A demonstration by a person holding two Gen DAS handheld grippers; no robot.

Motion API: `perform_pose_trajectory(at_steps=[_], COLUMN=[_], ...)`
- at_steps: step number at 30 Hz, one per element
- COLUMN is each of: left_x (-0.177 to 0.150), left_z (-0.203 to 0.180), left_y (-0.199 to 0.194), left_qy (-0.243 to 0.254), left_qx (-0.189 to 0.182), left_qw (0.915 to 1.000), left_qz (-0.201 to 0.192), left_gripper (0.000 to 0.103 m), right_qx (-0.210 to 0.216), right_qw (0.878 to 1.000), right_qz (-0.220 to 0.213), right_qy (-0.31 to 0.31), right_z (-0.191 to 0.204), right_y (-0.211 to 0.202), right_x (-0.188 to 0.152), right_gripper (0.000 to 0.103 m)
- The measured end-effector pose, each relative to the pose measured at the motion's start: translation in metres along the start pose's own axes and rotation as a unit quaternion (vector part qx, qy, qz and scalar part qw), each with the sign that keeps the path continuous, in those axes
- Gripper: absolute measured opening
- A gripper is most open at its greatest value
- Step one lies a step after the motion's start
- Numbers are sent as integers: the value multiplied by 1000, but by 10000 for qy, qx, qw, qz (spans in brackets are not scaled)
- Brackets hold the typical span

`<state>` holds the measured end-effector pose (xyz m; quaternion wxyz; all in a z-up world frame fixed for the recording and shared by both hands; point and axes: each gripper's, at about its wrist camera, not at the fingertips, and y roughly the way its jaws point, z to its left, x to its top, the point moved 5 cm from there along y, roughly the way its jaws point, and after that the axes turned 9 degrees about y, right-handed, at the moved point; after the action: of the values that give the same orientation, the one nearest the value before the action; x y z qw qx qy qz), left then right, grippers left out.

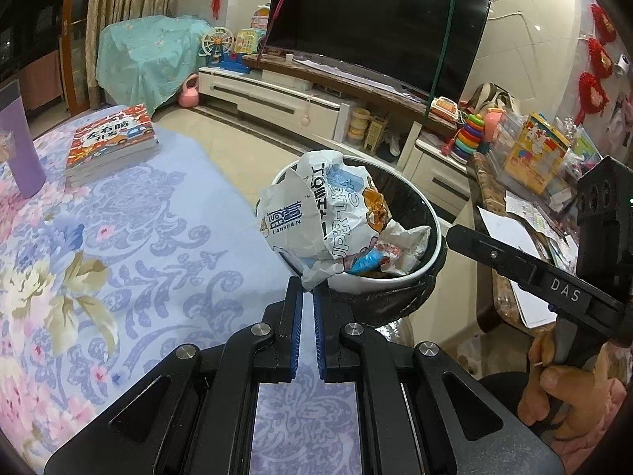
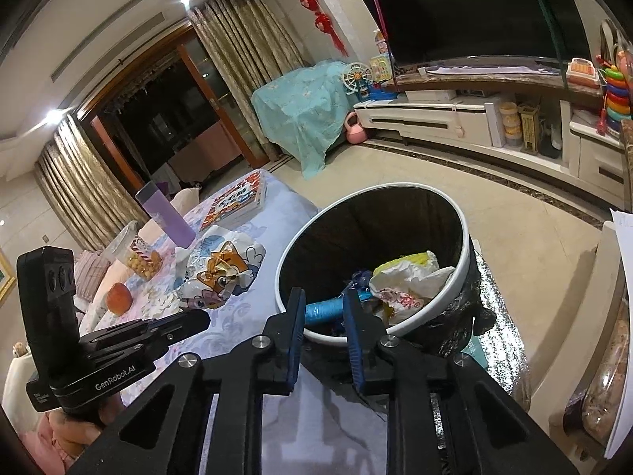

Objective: Collect trash
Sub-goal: 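Open the right tool to drop the blue package while the left tool drops the white snack bag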

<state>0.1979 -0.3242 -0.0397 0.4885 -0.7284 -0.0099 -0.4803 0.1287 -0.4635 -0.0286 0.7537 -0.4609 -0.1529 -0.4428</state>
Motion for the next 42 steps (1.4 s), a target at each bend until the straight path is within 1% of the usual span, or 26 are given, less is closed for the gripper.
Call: perform_pose_trajectory(at_steps=[23, 31, 37, 42], left_x=[15, 19, 20, 23], left_z=[-18, -24, -27, -26], left_y=[30, 45, 55, 60], left_qy=[170, 208, 264, 198], left_qx=[-137, -177, -198, -180], left_qw=[9996, 9991, 9986, 9986], left_qz=[175, 318, 418, 459], left_gripper=[5, 6, 6, 8], right_qx=[12, -25, -49, -42], right_qw=[9997, 9993, 9988, 9985], right_qz=[-82, -134, -177, -181], right_qy=[237, 353, 454, 508], right_z=[-14, -23, -30, -31], right_y=[-6, -10, -12, -12], right_x=[6, 7, 9, 10], right_gripper=[20, 20, 24, 24])
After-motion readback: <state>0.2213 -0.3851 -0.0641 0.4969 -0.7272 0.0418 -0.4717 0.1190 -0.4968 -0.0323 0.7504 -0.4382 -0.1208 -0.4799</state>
